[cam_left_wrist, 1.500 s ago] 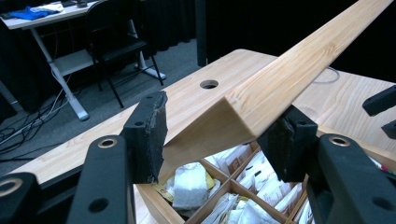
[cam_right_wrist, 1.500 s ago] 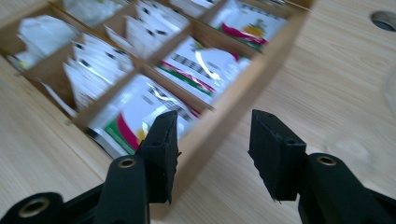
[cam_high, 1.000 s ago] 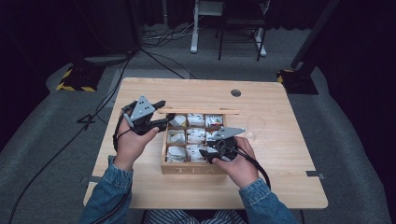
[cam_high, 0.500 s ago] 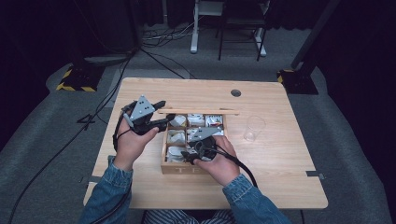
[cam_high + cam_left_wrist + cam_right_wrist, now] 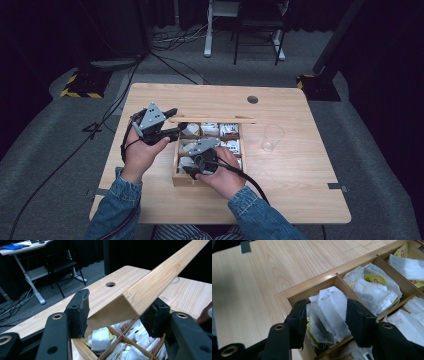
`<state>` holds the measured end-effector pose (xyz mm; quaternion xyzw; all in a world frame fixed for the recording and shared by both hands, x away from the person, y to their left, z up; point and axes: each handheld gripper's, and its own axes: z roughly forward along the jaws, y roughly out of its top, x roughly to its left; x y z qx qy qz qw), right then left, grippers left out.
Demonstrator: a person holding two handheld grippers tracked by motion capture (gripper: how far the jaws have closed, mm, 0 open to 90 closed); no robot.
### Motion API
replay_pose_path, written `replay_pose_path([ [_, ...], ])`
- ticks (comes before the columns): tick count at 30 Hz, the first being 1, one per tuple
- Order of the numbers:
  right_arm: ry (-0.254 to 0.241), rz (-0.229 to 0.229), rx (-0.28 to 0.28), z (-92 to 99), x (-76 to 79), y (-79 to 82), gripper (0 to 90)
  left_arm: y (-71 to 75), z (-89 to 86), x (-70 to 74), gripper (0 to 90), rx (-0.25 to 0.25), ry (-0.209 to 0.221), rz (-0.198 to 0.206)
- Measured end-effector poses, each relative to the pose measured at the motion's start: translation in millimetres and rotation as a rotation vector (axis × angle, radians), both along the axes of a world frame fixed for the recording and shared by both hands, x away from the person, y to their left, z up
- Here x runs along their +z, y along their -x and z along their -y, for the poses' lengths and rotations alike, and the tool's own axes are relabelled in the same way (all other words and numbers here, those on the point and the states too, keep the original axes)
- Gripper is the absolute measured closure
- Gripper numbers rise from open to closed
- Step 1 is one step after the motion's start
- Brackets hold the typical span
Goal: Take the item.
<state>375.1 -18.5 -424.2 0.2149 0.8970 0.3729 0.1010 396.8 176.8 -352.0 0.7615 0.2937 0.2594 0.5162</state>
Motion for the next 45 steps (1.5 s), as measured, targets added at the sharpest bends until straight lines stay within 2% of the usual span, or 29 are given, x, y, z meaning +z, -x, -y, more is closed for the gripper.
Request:
replay_pose_path([
  [6, 0.048, 0.031, -0.003, -7.3, -3.3, -1.5, 54.9, -0.1, -0.1, 0.1, 45.1, -0.003, 0.001, -0.002],
  [9, 0.097, 0.079, 0.002, -10.5, -5.1, -1.7, 55.9, -0.2, -0.1, 0.0, 45.1, -0.003, 0.002, -0.003],
  [12, 0.101, 0.085, -0.002, -11.5, -6.1, -2.0, 58.0, -0.2, -0.2, 0.0, 45.1, -0.003, 0.001, -0.003],
  [16, 0.091, 0.084, -0.02, -9.8, -3.6, -2.2, 62.8, -0.2, -0.1, 0.0, 45.1, -0.004, 0.002, -0.004],
  [26, 0.099, 0.085, -0.013, -6.7, -1.3, -4.6, 75.5, -0.4, -0.1, 0.0, 44.9, -0.005, 0.0, -0.003],
  [31, 0.099, 0.092, -0.012, -6.8, -0.2, -4.5, 86.1, -0.4, -0.2, -0.1, 44.9, -0.007, 0.002, -0.004],
  [41, 0.071, 0.094, -0.018, -2.4, 5.8, -2.8, 90.0, -0.7, -0.5, -0.4, 44.8, -0.01, 0.004, -0.006],
  [45, 0.038, 0.086, -0.026, 0.8, 10.5, -0.4, 90.0, -0.7, -0.5, -0.3, 44.8, -0.009, 0.004, -0.005],
])
